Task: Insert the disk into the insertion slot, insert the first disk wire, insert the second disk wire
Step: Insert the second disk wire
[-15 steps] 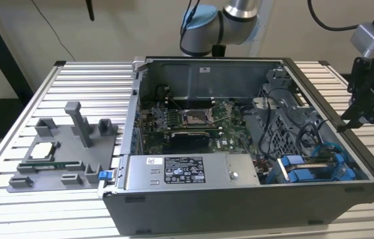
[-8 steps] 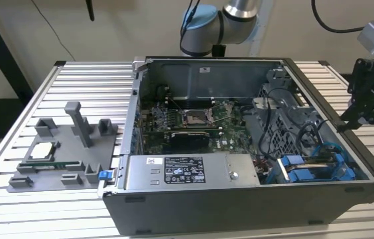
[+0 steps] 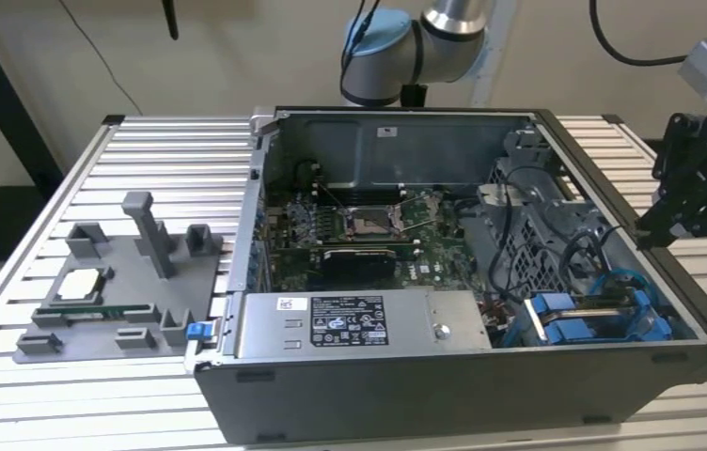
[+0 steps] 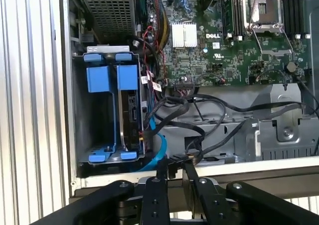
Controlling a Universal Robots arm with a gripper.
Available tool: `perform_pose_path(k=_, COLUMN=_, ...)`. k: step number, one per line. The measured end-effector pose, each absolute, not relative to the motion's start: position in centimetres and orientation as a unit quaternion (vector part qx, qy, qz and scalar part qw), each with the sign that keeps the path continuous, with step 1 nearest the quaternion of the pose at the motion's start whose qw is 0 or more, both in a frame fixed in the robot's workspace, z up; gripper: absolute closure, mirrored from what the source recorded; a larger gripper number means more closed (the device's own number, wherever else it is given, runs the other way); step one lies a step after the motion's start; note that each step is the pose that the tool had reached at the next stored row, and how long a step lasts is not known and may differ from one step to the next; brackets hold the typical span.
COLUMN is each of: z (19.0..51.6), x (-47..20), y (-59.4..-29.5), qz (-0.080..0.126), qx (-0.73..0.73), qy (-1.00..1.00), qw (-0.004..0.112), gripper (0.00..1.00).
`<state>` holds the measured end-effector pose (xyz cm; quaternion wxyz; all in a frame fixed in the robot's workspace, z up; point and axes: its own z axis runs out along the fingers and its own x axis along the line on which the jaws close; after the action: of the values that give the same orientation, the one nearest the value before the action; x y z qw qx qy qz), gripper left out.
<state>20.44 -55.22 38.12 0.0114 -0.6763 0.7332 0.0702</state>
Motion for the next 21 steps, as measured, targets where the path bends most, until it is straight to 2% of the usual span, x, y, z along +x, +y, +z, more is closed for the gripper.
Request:
perform_pose_path(k=14, z=38.06, x=20.45, y=-55.22, qz=0.07, qx=-0.676, qy=0.733, qw=0.01, gripper=0.0)
perform_pose_path(k=21, z=37.99, x=20.43, y=-55.22, qz=0.073, qx=-0.676, qy=0.734, qw=0.003, gripper=0.0)
